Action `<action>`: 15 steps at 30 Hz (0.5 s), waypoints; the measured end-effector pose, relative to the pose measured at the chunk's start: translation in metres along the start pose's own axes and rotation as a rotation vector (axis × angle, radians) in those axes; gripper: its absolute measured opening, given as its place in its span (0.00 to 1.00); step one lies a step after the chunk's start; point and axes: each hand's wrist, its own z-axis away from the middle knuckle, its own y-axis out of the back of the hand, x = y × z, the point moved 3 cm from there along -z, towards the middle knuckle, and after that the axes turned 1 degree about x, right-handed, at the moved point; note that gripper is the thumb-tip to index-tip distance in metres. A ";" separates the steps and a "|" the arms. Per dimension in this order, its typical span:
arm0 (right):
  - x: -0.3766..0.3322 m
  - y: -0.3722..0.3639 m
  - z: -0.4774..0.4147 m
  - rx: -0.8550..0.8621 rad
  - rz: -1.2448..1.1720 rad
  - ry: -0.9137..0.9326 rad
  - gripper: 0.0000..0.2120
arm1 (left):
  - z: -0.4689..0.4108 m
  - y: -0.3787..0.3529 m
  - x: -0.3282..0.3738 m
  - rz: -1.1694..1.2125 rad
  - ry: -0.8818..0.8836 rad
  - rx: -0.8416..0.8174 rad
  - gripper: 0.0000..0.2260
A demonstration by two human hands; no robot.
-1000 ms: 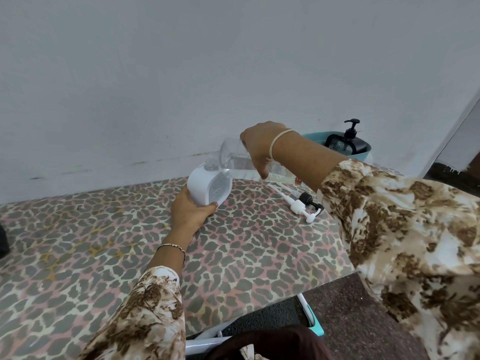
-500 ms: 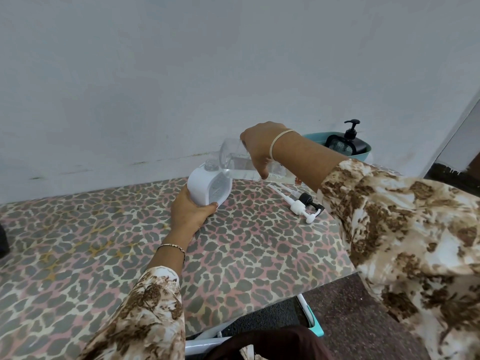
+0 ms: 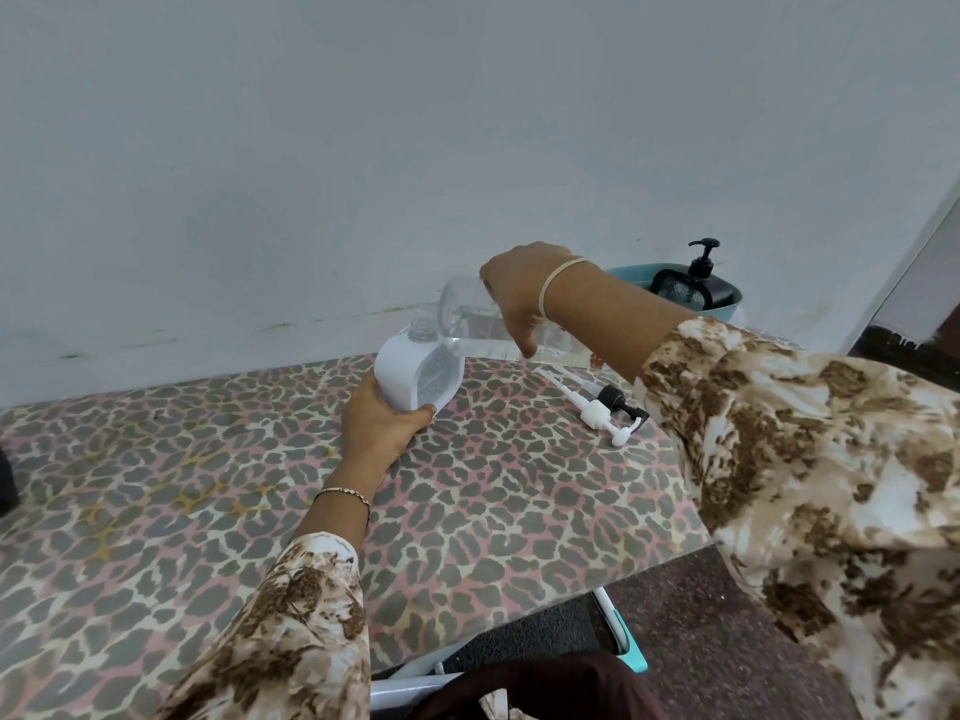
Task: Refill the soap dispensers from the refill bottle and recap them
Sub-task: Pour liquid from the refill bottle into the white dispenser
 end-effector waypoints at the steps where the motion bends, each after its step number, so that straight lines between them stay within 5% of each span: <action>1: 0.000 0.000 0.000 0.005 -0.006 0.003 0.39 | 0.000 0.000 0.000 0.002 -0.002 -0.001 0.31; 9: 0.005 -0.014 -0.006 0.012 -0.136 0.044 0.36 | -0.001 -0.001 -0.003 -0.004 -0.004 0.013 0.32; 15: 0.014 -0.049 0.001 -0.047 -0.586 0.080 0.33 | -0.001 -0.001 -0.004 0.046 -0.015 0.001 0.32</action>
